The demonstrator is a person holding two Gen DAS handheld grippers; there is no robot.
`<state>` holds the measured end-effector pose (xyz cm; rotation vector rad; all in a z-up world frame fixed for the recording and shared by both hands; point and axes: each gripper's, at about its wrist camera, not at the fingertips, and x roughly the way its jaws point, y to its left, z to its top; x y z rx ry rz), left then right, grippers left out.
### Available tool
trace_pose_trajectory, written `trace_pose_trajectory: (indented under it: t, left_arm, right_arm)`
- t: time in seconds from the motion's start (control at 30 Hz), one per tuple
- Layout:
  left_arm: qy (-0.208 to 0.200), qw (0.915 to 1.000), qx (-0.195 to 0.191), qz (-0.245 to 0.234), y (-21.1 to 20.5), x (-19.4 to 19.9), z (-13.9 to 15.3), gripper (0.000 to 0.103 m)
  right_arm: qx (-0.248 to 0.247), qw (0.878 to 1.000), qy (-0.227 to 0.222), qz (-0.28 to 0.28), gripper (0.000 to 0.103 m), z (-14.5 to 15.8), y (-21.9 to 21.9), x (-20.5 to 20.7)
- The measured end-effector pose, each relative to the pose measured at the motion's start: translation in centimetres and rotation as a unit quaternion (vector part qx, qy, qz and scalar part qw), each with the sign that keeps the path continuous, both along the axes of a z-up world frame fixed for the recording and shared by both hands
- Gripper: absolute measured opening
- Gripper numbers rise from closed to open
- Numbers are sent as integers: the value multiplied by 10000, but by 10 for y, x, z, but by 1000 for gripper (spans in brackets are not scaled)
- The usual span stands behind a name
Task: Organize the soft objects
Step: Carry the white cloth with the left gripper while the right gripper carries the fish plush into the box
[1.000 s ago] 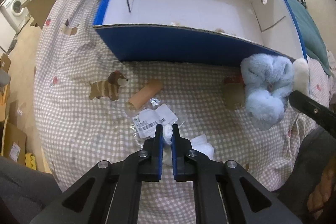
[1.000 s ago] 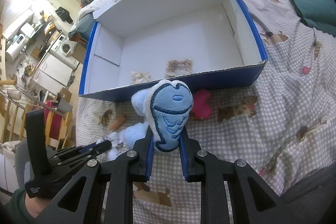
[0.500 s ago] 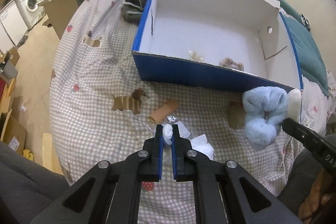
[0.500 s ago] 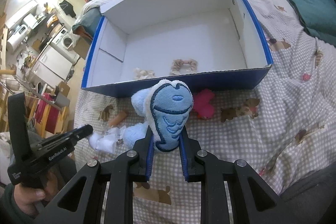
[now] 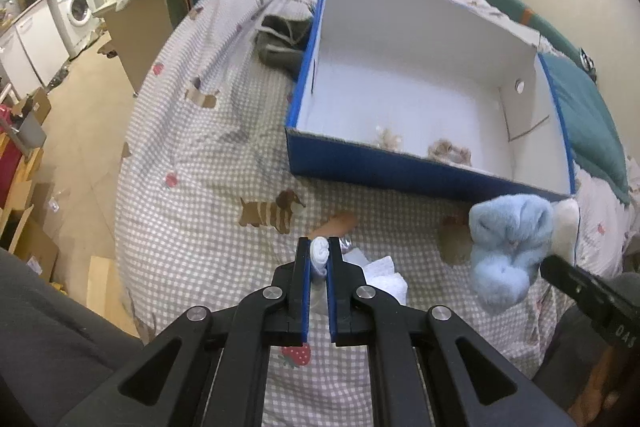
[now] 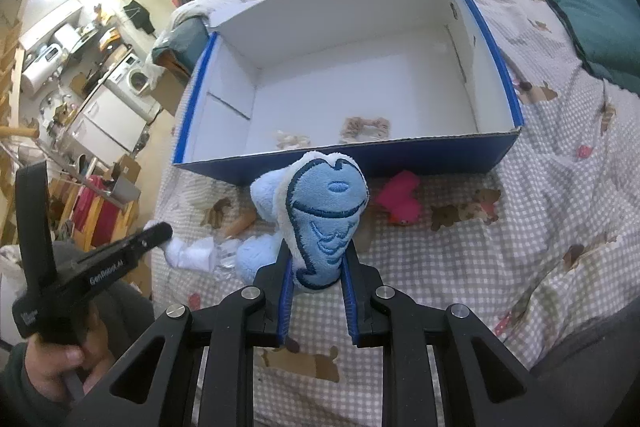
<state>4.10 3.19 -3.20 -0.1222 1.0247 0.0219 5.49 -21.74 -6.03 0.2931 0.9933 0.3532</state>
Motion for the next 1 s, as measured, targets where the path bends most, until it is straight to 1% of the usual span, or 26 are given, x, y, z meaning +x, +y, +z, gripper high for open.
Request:
trace_pose_trajectory:
  t: [0.17, 0.27, 0.43, 0.6, 0.7, 0.8, 1.0]
  left_arm:
    - [-272, 9996, -17, 102, 4, -4, 20, 7]
    - [-472, 9988, 54, 125, 5, 2, 36, 7]
    - [-716, 9973, 139, 100, 6, 21, 58, 7]
    - [-849, 9963, 150, 69, 6, 45, 73, 6]
    - [-885, 9959, 179, 14, 4, 57, 75, 7]
    - [-874, 9959, 212, -48, 1, 71, 74, 7]
    - [-800, 9962, 309, -173, -11, 97, 65, 7]
  right_arm:
    - [239, 9995, -208, 77, 23, 16, -4, -7]
    - [282, 9988, -391, 84, 23, 29, -7, -6]
    - [387, 9966, -720, -8, 23, 53, -12, 9]
    - [459, 9944, -943, -128, 23, 67, -18, 31]
    - [430, 9931, -1068, -239, 23, 69, -21, 44]
    - [356, 9930, -1087, -297, 23, 64, -23, 59]
    - [247, 9946, -945, -357, 23, 45, -24, 89]
